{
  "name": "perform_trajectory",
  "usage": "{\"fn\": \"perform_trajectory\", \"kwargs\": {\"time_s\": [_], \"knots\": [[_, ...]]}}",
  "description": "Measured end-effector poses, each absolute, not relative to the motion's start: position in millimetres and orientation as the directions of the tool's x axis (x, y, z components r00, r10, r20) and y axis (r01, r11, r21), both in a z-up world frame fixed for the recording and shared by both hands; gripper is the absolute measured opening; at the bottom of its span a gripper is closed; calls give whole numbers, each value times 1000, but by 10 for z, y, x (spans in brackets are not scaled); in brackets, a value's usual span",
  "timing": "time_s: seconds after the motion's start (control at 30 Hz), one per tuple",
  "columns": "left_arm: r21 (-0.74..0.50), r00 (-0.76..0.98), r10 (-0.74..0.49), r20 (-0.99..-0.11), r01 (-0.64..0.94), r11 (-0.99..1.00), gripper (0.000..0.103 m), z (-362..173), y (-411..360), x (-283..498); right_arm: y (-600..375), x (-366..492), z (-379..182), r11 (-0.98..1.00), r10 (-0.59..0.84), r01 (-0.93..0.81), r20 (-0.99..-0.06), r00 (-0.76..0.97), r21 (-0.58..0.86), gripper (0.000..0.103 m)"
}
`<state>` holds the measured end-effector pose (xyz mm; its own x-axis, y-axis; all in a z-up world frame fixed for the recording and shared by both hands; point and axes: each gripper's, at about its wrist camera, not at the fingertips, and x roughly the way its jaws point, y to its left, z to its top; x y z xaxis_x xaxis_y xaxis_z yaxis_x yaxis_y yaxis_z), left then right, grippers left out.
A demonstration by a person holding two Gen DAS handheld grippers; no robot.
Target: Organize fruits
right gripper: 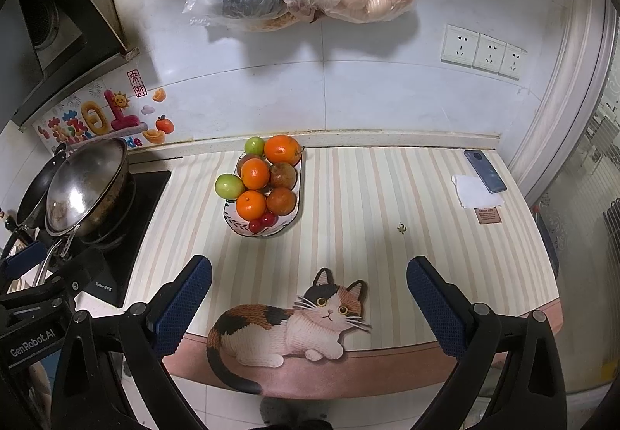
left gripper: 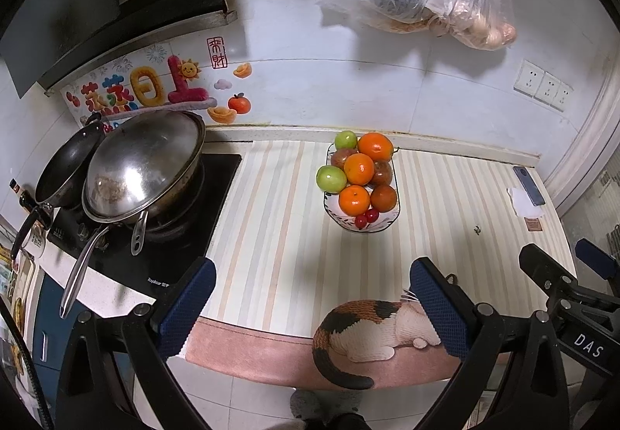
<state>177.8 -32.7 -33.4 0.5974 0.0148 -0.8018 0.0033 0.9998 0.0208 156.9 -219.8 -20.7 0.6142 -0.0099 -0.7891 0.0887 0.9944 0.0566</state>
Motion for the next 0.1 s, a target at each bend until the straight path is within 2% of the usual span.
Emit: {"fn": "perform_trajectory", "kwargs": {"time_s": [0.1], "knots": [[22, 601, 19, -799, -2, 1000, 103, -333, -306, 1756, -2196, 1566, -206, 994, -10, 89, -789, 615, 57, 103]]}}
